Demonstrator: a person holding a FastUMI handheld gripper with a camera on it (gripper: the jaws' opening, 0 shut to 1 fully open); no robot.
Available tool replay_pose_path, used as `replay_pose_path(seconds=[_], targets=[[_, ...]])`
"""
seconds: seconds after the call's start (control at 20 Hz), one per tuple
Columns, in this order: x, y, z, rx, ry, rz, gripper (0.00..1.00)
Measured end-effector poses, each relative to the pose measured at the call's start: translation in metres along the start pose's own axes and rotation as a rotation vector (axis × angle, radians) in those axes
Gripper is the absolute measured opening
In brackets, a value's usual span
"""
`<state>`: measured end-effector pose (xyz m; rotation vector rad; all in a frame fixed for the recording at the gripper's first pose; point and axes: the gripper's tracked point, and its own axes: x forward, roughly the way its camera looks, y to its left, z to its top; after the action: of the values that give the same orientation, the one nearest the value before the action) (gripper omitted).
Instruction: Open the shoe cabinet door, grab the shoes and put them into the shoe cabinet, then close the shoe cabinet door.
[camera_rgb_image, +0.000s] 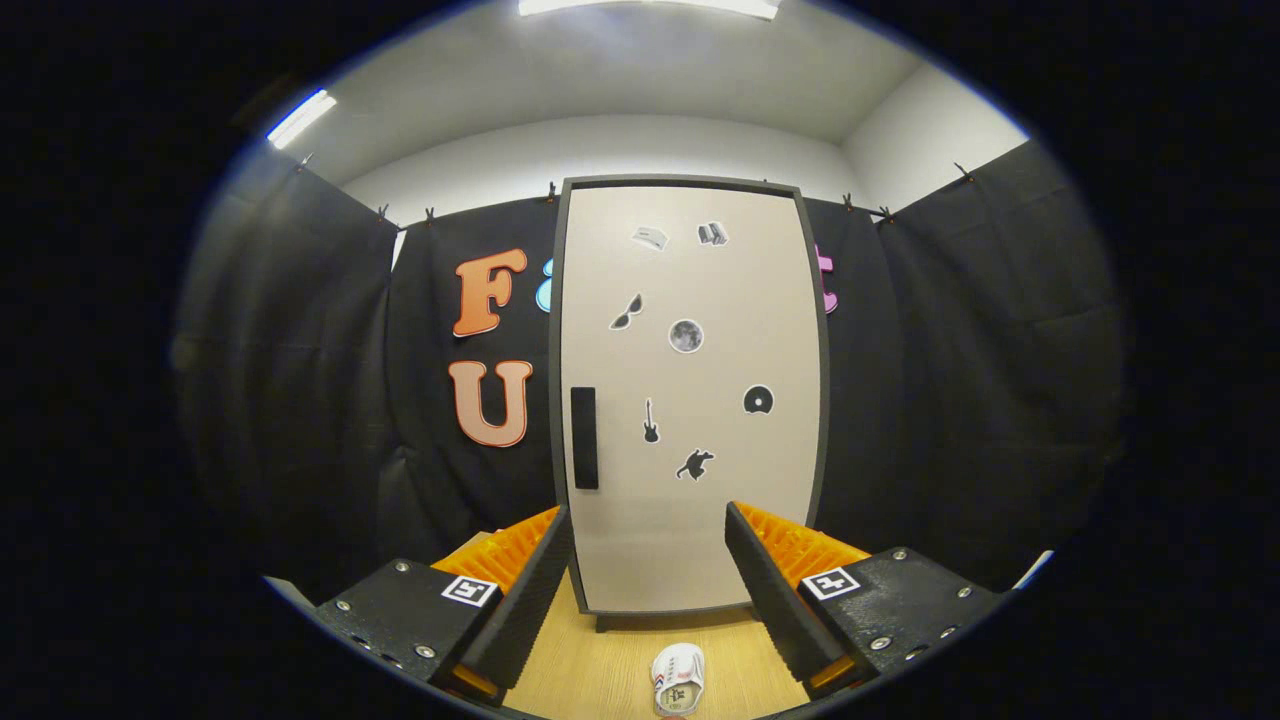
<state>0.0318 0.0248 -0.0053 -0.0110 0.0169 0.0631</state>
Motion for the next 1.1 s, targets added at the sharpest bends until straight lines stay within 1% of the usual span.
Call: replay_pose_path(seconds=[0.45,0.75,1.1], targets=[[0.091,0.054,-0.014,-0.025,0.02,0.1,0.95],[0.143,0.075,-0.022,-0.037,0.028,0.122,0.95],[0.198,0.083,-0.03,-0.037,0.028,0.11,0.95]])
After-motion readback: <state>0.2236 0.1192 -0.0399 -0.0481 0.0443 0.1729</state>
